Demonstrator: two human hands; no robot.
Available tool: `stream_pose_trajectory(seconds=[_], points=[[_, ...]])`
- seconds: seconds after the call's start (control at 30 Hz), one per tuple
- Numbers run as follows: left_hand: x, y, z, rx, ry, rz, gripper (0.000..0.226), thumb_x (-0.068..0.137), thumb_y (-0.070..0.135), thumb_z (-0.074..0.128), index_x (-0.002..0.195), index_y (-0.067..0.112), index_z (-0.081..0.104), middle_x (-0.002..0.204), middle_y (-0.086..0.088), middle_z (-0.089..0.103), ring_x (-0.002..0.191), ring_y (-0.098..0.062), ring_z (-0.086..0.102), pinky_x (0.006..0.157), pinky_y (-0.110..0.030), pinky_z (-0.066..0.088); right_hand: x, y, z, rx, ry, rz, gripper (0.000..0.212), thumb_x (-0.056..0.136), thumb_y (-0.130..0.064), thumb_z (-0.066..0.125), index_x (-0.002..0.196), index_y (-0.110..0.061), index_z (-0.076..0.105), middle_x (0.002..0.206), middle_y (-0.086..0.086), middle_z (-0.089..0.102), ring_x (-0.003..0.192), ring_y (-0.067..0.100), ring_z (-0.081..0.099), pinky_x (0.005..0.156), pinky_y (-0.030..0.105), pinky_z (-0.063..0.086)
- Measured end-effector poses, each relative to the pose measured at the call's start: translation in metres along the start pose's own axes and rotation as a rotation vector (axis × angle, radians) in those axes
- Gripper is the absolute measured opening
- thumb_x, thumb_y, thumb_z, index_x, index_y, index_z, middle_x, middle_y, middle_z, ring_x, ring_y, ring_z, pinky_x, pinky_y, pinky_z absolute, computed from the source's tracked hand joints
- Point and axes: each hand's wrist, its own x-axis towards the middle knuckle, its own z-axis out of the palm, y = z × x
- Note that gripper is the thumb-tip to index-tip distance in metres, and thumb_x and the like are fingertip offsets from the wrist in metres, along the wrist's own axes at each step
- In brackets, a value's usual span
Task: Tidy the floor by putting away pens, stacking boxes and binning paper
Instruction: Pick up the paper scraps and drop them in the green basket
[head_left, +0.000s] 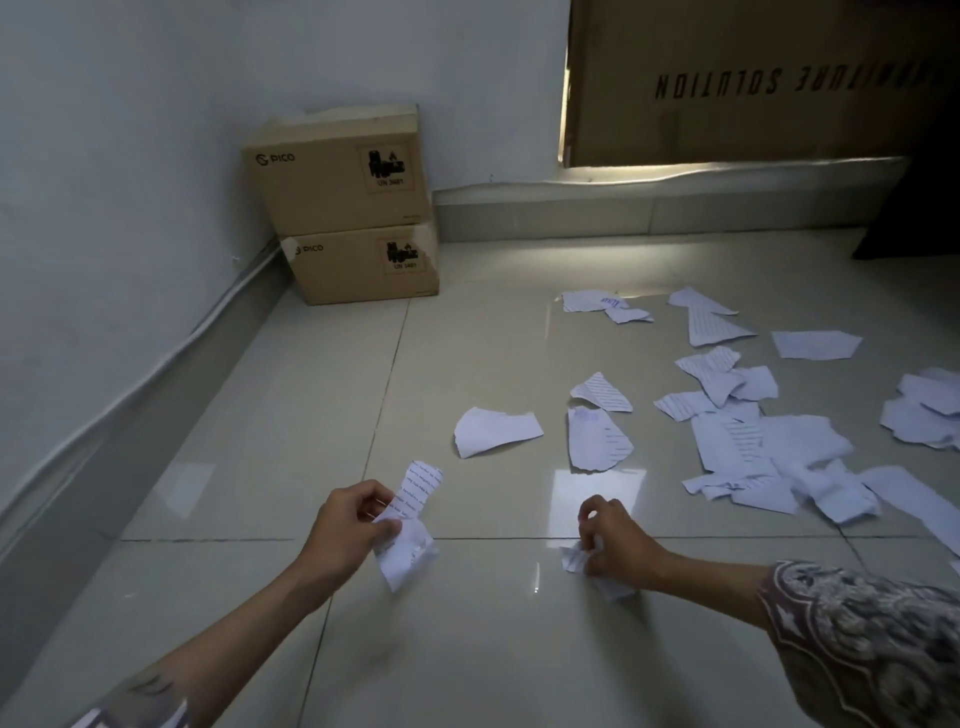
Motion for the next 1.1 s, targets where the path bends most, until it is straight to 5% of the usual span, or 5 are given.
stream_pose_trajectory(seconds=[0.27,0.47,0.63,0.77,1.1], points=[[-0.006,0.009,0.009,-0.022,-0.039,0.004,0.007,0.078,-0.008,0.062,0.082,-0.002,0.064,0.074,-0.013,0.062,0.064,-0.018,0.052,0.057,-0.023,0.04,0.004,-0.005,0.0,0.072,0.046,0.009,0.005,0.073,0.001,0.06,0.071,0.006,0.061,0.063,-0.002,0.036,0.063,0.009,0.036,0.049,0.011,0.024],[-0.012,0.006,0.008,-0.039,-0.042,-0.025,0.008,0.079,-0.007,0.062,0.082,0.001,0.064,0.073,-0.012,0.062,0.063,-0.018,0.053,0.053,-0.024,0.042,0.003,-0.013,-0.009,0.181,0.016,0.056,0.013,0.069,0.008,0.062,0.081,0.008,0.068,0.065,0.0,0.049,0.068,0.013,0.047,0.049,0.009,0.032],[-0.007,0.02,0.018,-0.046,-0.064,0.009,0.007,0.079,-0.006,0.062,0.083,0.0,0.064,0.074,-0.012,0.063,0.066,-0.019,0.055,0.056,-0.026,0.044,-0.013,-0.033,-0.044,0.4,0.023,-0.01,0.028,0.071,0.002,0.069,0.053,-0.018,0.059,0.056,-0.006,0.054,0.053,0.003,0.047,0.05,0.012,0.039],[0.001,0.048,0.034,-0.052,-0.094,0.082,0.007,0.077,-0.007,0.064,0.077,0.0,0.063,0.067,-0.008,0.059,0.061,-0.017,0.05,0.058,-0.024,0.039,-0.038,-0.036,-0.087,0.498,0.135,-0.065,0.007,0.072,0.0,0.072,0.068,-0.005,0.071,0.056,-0.004,0.057,0.052,0.001,0.048,0.052,0.012,0.04],[0.013,0.172,0.125,-0.202,-0.247,0.297,0.011,0.077,-0.002,0.069,0.071,-0.004,0.06,0.061,-0.01,0.057,0.056,-0.017,0.048,0.052,-0.022,0.036,-0.15,0.025,-0.2,0.636,0.47,0.037,0.01,0.076,0.001,0.072,0.069,0.0,0.065,0.062,0.007,0.057,0.058,0.013,0.051,0.056,0.019,0.041]])
